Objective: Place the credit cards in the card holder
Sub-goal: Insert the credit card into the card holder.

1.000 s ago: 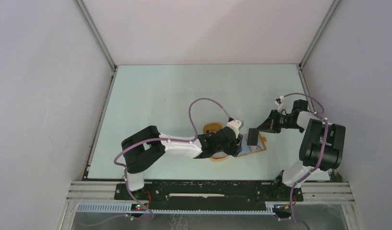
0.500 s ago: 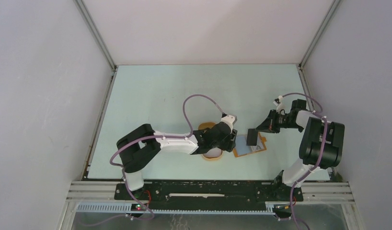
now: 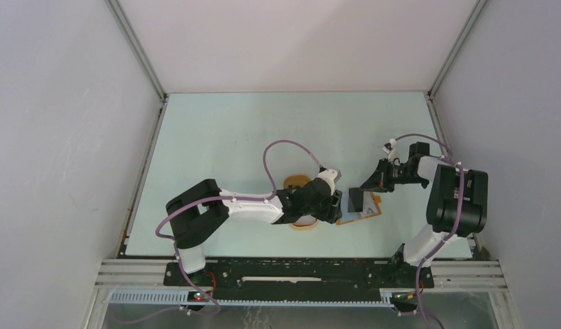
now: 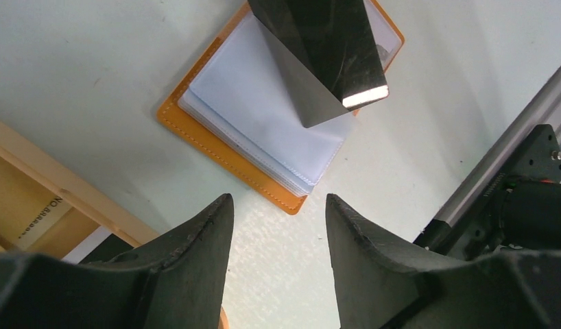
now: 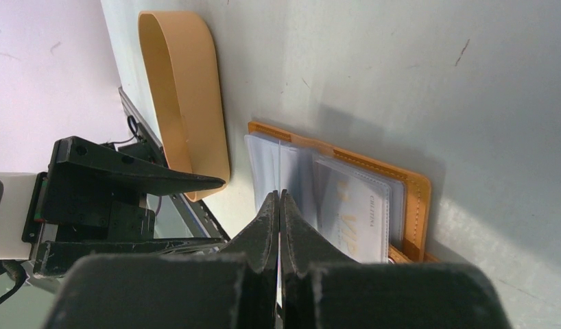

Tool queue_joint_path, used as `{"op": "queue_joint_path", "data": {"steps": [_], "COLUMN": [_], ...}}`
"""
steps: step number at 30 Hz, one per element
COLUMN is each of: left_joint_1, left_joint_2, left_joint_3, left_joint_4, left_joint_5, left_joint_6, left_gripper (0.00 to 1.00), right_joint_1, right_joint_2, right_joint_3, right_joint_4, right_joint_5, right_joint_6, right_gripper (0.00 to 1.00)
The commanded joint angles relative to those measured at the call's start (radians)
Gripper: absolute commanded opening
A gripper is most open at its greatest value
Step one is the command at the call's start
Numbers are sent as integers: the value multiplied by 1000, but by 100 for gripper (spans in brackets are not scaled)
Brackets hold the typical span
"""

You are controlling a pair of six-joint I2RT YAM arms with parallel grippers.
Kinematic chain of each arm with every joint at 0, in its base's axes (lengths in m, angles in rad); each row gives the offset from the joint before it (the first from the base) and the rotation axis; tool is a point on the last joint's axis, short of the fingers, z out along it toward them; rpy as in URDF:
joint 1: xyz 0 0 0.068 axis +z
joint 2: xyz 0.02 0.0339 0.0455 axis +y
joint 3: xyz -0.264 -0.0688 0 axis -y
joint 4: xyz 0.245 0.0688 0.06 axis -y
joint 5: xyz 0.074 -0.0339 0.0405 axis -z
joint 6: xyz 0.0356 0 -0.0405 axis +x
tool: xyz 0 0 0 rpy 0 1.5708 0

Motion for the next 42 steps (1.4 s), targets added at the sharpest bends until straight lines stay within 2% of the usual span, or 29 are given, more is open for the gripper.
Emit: {"op": "queue_joint_path", "data": {"steps": [1,17,36,42], "left_joint_1": [-5,19,45,51], "left_joint_2": [-24,25,79,83], "left_joint_3": [-15,68,110,109], "left_joint_4": [39,-18,-27,-33], "left_joint_5": [14,58,138,134], "left_joint_6": [-34,-38,-64,-67], "left_gripper": [57,55,55,55], "right_joint_1": [7,73,181,208], "right_joint_2": [15,113,182,195], "right_joint_3": [50,130,199,218], "right_joint_4": [-71,-200,-242,-256], "right_joint_5": [-7,23,34,40], "right_joint_6": [-55,-152,-146,-147], "right_gripper": [0,0,0,6]}}
